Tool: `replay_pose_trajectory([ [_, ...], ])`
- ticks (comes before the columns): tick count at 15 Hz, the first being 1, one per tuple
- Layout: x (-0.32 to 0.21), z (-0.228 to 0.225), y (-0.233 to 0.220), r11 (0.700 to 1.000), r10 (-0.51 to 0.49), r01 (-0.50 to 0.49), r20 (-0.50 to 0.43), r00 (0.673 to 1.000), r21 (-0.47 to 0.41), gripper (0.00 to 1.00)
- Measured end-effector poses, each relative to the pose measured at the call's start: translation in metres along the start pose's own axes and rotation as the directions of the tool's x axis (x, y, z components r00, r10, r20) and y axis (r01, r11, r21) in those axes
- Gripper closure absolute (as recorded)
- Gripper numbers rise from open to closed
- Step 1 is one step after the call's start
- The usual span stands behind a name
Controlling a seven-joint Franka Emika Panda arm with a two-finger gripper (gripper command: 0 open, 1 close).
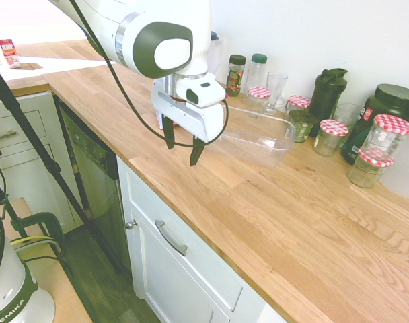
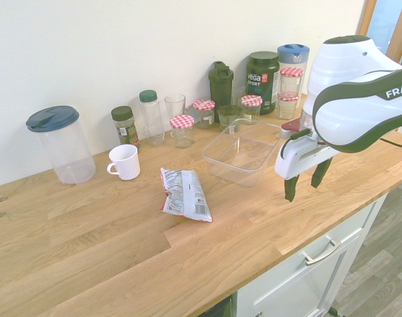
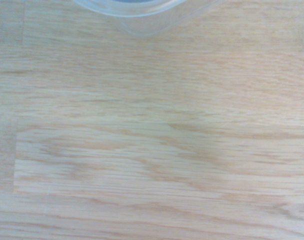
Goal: Put the chip bag into the container
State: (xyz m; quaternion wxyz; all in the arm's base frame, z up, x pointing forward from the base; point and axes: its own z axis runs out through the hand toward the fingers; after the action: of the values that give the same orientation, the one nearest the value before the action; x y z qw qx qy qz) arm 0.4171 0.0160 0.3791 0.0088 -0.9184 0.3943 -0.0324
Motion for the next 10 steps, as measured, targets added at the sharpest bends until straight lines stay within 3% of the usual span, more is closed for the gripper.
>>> replay_pose_trajectory([
  [4, -0.008, 0.003, -0.012, 0.999, -0.029, 0.029, 0.001, 1.0, -0.013, 0.0],
  [10, -0.109, -0.02, -0.101, 0.978, -0.206, 0.202, -0.133, 0.969, -0.045, 0.0],
])
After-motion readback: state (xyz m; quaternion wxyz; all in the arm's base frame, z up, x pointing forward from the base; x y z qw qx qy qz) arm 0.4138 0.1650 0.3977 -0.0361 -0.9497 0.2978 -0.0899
